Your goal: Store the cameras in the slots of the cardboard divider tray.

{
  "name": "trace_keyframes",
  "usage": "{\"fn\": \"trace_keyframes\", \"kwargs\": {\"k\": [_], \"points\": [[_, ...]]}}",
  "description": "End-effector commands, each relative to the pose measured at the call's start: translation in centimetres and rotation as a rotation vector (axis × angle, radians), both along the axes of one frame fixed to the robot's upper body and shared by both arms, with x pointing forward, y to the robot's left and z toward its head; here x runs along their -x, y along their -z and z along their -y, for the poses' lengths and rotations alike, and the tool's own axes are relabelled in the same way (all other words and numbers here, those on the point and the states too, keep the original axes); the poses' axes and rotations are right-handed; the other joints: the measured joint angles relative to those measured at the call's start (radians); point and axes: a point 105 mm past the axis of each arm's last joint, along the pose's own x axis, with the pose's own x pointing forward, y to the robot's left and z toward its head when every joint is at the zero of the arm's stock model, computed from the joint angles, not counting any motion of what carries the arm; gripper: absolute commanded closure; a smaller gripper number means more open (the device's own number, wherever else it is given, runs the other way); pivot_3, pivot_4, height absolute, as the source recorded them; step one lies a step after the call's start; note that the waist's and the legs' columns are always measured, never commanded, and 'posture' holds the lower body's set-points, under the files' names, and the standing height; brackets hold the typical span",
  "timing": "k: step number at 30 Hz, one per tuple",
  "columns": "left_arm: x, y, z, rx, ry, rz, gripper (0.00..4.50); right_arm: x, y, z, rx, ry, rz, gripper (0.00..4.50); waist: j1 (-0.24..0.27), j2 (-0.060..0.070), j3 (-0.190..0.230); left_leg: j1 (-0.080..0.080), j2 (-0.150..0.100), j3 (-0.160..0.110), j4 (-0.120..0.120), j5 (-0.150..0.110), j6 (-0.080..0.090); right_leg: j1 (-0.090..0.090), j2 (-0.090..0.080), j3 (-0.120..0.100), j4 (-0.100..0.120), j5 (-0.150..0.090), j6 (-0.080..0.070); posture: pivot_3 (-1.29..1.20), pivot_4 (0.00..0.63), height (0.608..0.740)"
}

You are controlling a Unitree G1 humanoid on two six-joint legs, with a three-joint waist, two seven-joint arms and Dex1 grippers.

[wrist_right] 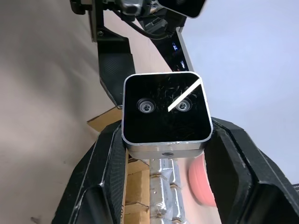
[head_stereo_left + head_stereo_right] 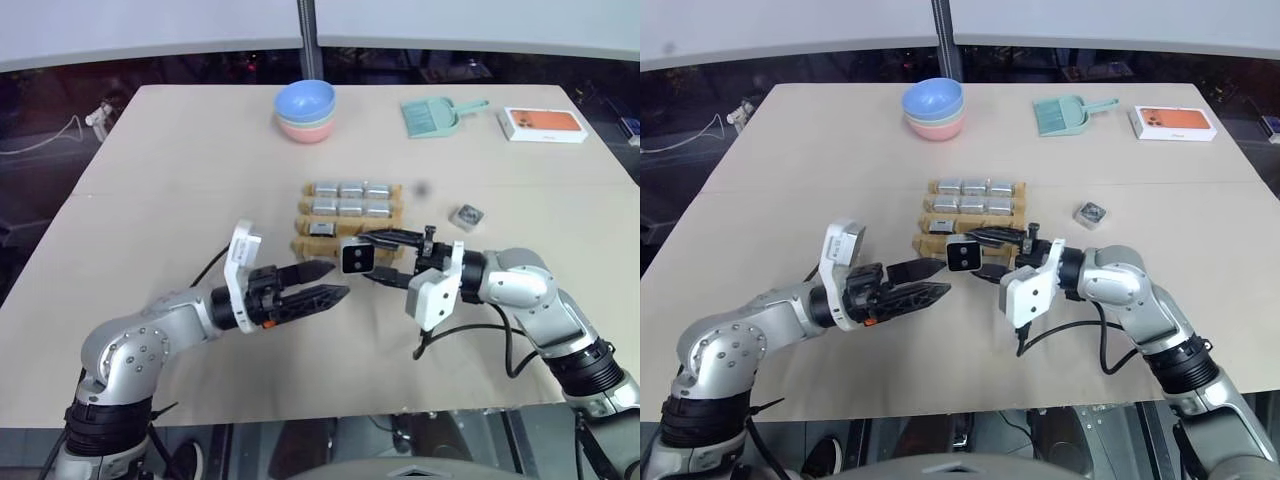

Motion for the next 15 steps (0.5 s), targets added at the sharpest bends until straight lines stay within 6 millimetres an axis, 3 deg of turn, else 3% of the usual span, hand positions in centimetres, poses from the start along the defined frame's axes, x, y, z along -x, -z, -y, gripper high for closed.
{"fn": "trace_keyframes", "kwargs": {"k": [1, 4, 12, 15], "points": [[0.03, -1.13, 0.22, 0.015, 0.015, 0.060, 0.00, 0.97, -1.06, -0.72, -0.034, -0.040, 0.049, 2.64, -0.001, 0.000, 0.000, 0.000, 0.000, 0.000, 0.000, 0.000, 0.000, 0.000, 0.000, 0.000, 0.000, 0.000, 0.000, 0.00, 0.150, 0.740], [-0.12, -1.25, 0.22, 0.021, 0.012, 0.066, 0.00, 1.12, -0.95, -0.90, -0.033, -0.044, 0.046, 2.64, -0.002, 0.000, 0.000, 0.000, 0.000, 0.000, 0.000, 0.000, 0.000, 0.000, 0.000, 0.000, 0.000, 0.000, 0.000, 0.00, 0.150, 0.740], [0.15, -1.20, 0.23, 0.016, 0.027, 0.068, 3.70, 1.17, -1.00, -0.98, -0.041, -0.036, 0.038, 2.64, -0.002, 0.000, 0.000, 0.000, 0.000, 0.000, 0.000, 0.000, 0.000, 0.000, 0.000, 0.000, 0.000, 0.000, 0.000, 0.00, 0.150, 0.740], [0.02, -1.25, 0.25, 0.009, 0.021, 0.077, 3.83, 1.20, -1.05, -0.99, -0.043, -0.035, 0.037, 2.64, -0.002, 0.000, 0.000, 0.000, 0.000, 0.000, 0.000, 0.000, 0.000, 0.000, 0.000, 0.000, 0.000, 0.000, 0.000, 0.00, 0.150, 0.740]]}}
